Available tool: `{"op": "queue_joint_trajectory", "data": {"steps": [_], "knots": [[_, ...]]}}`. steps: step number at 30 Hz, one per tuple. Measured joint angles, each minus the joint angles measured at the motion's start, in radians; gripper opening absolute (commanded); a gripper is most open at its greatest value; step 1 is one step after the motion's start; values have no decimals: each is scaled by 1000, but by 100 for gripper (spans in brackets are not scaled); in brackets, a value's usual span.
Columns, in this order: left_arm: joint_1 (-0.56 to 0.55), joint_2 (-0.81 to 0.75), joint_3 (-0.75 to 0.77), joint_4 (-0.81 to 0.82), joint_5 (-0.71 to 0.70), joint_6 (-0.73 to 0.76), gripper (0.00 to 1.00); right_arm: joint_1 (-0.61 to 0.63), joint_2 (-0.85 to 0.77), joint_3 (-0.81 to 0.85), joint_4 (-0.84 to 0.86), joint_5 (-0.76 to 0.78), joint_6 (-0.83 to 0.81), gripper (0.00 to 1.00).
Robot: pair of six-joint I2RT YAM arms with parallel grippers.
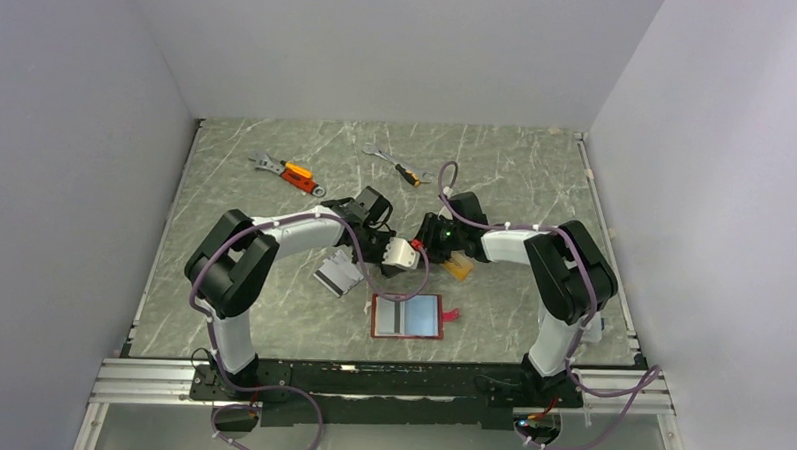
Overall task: Put the credit cards into the card holder
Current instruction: Pick up the credit card from the center of the board.
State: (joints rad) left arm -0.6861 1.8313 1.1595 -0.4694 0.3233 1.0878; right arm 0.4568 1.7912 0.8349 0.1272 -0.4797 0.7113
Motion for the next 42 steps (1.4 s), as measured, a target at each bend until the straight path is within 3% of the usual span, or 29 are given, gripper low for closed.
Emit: {"op": "queue_joint_trajectory", "data": {"steps": [22,42], "knots": [[-75,-15,0,-21,9,-2,6,3,22,0,50,-20,27,38],[-77,-37,-70,72,-61,29,1,8,27,1,61,-20,33,40]]}}
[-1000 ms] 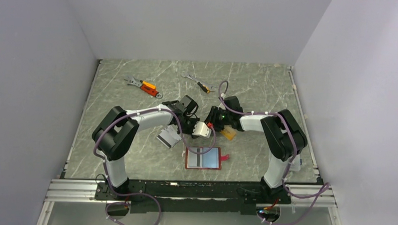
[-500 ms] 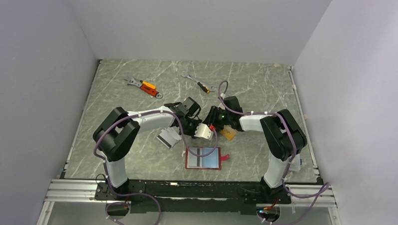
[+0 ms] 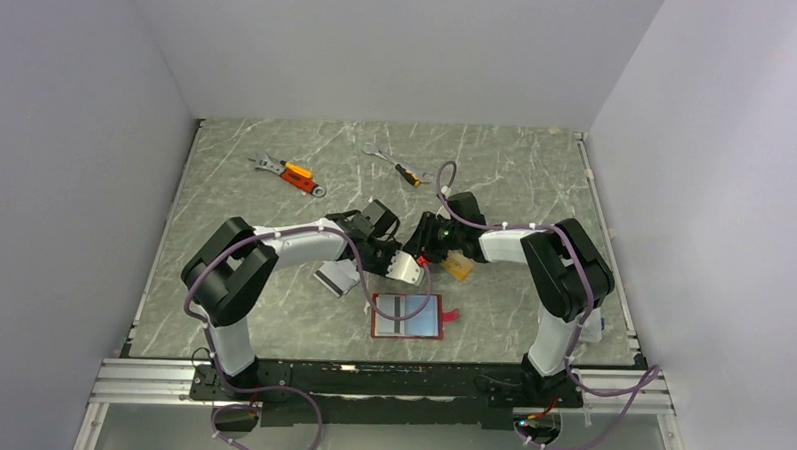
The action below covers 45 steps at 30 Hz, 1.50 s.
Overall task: Put the credit cards into the card holder
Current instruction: Pick up the credit card from the center of the board.
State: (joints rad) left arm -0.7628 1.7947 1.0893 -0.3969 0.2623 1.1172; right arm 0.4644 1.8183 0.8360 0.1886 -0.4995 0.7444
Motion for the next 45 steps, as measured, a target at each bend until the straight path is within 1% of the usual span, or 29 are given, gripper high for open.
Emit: {"op": "queue_joint_trajectory", "data": {"steps": [17,36,45], "knots": [[4,-42,-70,60,-21,24,0,28,31,61,-39,10,-20,41],[11,-77,-104,44,-51,23,0,54,33,101,-89,74,-49,45],[42,-94,-108,15,-24,-11,0,60,31,102,-89,75,-55,47]]}}
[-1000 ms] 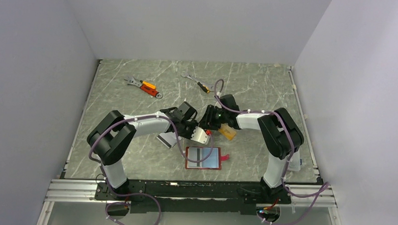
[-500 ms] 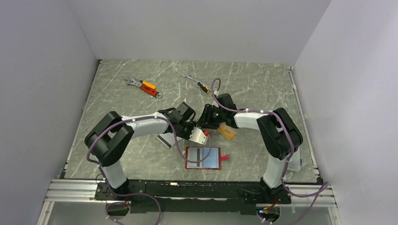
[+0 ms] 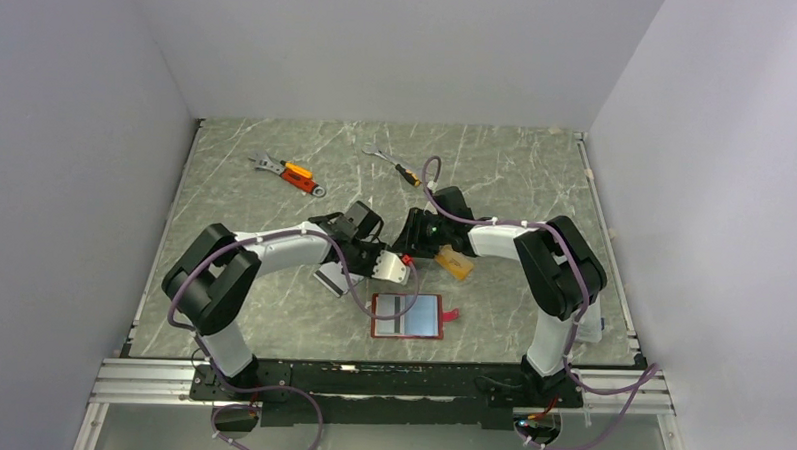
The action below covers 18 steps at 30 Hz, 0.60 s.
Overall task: Put the credit cards into the card holder
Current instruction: Pick up the credit card from the center of the board.
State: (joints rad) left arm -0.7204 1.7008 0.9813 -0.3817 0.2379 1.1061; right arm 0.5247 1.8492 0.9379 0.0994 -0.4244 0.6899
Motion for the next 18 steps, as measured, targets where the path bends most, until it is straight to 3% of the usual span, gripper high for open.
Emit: {"op": "queue_joint_trajectory", "data": {"steps": [18], "knots": [[27,10,-4,4,11,-16,0,11,-5,-3,3,4,28,42]]}}
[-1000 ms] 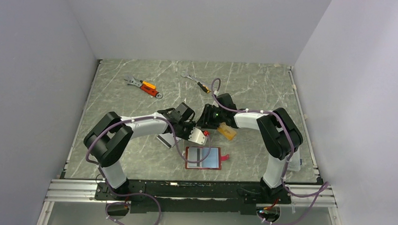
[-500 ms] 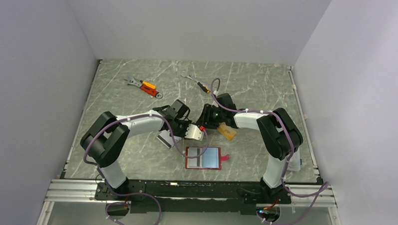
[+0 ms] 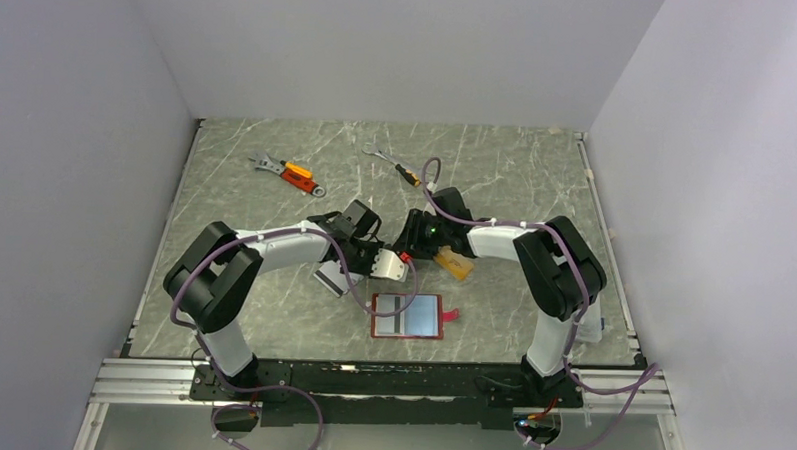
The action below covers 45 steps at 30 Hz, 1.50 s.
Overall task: Put the credit cards into the card holder
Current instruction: Pick up the credit card from the center of the board.
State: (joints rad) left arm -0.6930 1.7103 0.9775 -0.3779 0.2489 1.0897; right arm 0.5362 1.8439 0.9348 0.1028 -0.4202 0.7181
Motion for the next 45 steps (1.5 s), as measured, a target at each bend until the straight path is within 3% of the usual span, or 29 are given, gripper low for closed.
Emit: {"op": "queue_joint_trajectory", "data": {"steps": [19,34,45], "knots": [[29,-16,39,-67,23,-14,0,12,-34,3,-76,47,-6,40],[29,31,53,-39,1,-3,0,22,-52,35,-41,5,28,40],[29,25,17,34,-20,17,0,66,28,48,-19,-28,51,41]]}}
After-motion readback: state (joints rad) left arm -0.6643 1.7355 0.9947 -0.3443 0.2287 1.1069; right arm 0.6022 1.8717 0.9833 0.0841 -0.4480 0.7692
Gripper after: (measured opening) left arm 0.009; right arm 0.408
